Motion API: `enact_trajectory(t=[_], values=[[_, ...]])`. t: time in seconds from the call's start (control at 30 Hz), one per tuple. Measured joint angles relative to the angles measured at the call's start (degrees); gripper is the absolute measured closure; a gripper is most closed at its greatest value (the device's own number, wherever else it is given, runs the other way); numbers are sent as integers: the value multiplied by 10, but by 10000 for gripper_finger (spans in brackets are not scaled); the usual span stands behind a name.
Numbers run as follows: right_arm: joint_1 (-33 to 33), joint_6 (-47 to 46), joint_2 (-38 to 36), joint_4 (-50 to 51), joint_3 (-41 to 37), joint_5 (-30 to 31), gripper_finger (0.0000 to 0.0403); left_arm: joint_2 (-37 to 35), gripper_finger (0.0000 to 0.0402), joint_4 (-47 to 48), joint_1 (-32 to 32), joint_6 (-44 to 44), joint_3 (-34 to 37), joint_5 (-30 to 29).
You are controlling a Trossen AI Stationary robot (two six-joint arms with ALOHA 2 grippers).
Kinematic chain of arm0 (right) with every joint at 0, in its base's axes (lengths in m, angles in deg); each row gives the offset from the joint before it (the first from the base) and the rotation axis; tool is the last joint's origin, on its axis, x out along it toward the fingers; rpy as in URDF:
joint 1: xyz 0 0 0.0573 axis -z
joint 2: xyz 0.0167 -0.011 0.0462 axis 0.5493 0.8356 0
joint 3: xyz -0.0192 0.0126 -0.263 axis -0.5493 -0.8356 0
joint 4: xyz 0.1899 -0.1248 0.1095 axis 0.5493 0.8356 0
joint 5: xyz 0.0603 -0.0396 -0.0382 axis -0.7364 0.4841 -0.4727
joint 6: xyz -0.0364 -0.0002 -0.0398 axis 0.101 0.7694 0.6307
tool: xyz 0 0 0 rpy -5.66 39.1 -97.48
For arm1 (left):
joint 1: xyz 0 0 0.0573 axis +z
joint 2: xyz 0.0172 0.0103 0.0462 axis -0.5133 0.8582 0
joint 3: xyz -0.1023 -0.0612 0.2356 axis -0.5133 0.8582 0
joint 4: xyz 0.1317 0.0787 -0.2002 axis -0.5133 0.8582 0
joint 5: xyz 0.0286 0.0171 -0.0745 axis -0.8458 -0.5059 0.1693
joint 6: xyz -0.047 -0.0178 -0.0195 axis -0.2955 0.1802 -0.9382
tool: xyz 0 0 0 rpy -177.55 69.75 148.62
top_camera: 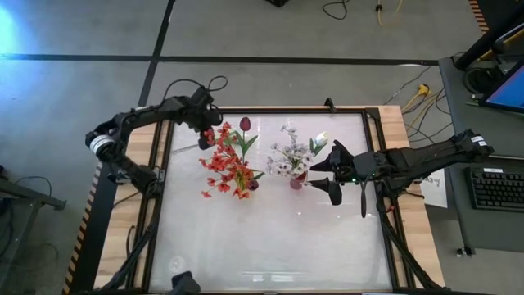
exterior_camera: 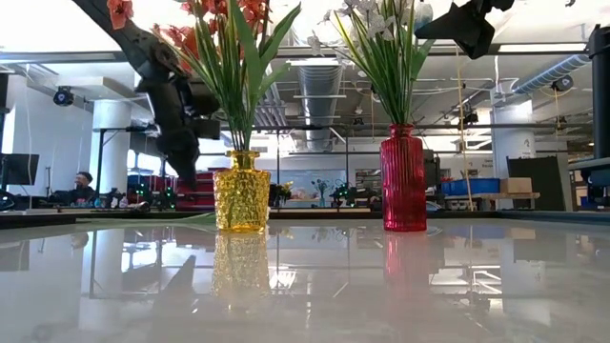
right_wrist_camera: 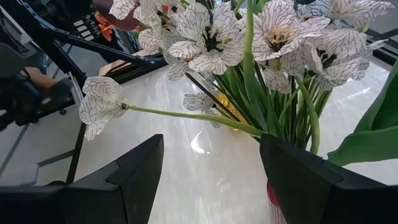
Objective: Sort flowers into vase by color
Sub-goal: Put the white tulip into the red flower vase
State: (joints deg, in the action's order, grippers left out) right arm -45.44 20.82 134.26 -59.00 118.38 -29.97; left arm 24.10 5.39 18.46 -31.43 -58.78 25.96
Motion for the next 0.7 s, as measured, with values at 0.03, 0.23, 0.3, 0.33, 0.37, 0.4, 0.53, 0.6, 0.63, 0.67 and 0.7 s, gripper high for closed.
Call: enact_trajectory(t=[0.03, 0.23, 0.3, 0.33, 0.37, 0.4, 0.53, 0.6, 0.63, 0.67, 0.7], values=[[0, 0, 0, 0, 0, 0, 145, 8, 301, -13, 0, -3, 1, 0], [0, 0, 0, 0, 0, 0, 145, 73, 212, -48, -2, 9, 3, -20], [0, 0, 0, 0, 0, 0, 145, 93, 196, -48, -2, 19, 3, -45], [0, 0, 0, 0, 0, 1, 145, 103, 191, -49, -2, 22, 3, -54], [0, 0, 0, 0, 0, 1, 145, 112, 189, -55, -1, 26, 3, -56], [0, 0, 0, 0, 0, 1, 145, 120, 188, -59, -1, 30, 3, -54], [0, 0, 0, 0, 0, 4, 145, 145, 199, -80, -2, 48, 0, -57], [0, 0, 0, 0, 0, 7, 145, 154, 216, -85, -3, 52, 0, -63], [0, 0, 0, 0, 0, 7, 145, 158, 228, -87, -3, 52, 0, -64], [0, 0, 0, -1, 0, 7, 145, 160, 245, -89, -3, 51, 0, -65], [0, 0, 0, 0, 0, 7, 145, 161, 266, -92, -3, 49, 0, -67]])
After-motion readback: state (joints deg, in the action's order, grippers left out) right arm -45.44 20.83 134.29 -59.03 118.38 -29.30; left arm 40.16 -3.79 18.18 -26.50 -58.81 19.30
